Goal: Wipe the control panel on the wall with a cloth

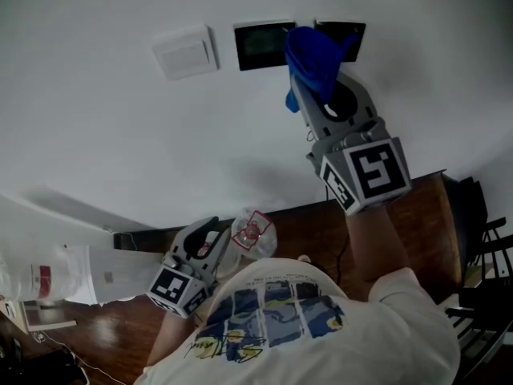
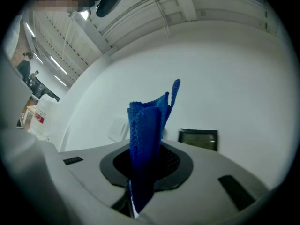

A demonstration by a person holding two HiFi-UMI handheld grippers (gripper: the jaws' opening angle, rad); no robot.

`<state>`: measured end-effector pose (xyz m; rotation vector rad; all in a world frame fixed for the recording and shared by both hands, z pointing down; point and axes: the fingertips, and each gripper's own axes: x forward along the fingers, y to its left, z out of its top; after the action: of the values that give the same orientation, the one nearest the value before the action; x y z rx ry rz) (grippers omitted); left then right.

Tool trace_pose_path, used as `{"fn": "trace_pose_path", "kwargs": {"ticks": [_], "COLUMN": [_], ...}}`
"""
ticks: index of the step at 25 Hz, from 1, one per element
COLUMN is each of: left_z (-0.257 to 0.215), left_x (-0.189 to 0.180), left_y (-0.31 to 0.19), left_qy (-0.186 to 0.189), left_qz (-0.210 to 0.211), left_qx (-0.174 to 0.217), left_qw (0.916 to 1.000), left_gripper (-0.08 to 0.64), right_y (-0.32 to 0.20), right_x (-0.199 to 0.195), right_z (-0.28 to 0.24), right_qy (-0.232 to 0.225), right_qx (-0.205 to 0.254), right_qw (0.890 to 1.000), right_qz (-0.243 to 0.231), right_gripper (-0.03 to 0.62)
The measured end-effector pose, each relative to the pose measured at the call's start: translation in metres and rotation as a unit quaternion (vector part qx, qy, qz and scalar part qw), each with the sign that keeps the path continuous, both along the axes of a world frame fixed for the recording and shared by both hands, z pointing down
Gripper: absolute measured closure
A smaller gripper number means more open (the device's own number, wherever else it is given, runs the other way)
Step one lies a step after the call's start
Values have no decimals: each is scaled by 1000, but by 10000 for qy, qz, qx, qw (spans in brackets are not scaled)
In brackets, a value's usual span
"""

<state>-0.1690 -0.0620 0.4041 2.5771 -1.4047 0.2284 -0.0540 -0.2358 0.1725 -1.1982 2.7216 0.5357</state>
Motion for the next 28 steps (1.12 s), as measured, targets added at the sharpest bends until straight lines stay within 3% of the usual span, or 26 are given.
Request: {"fn": "trace_pose_path", "kwargs": {"ticks": [6, 10, 17, 24, 28], "left_z": [-1, -5, -3, 1, 1], "left_x": [33, 58, 67, 50, 38], "left_y": [-21, -31, -34, -29, -23], "left_qy": [22, -18, -24, 68, 43], "left_qz": [95, 178, 25, -133, -47], "left_qx": [24, 98, 87, 10, -3], "left_qw": [9999, 9998, 10000, 9999, 10000], "left_gripper": [474, 474, 474, 474, 474], "right_y": [-45, -74, -92, -76, -64], "right_x": [107, 139, 124, 112, 85], "right_z": [0, 1, 4, 2, 4], "right_qy": [-140, -167, -111, -103, -111], "right_qx": [-120, -221, -267, -88, -71], "right_qw": [9952, 9930, 9950, 9930, 9944], "right_qz": [959, 1151, 958, 1176, 1051], "right_gripper": [515, 515, 515, 515, 515]}}
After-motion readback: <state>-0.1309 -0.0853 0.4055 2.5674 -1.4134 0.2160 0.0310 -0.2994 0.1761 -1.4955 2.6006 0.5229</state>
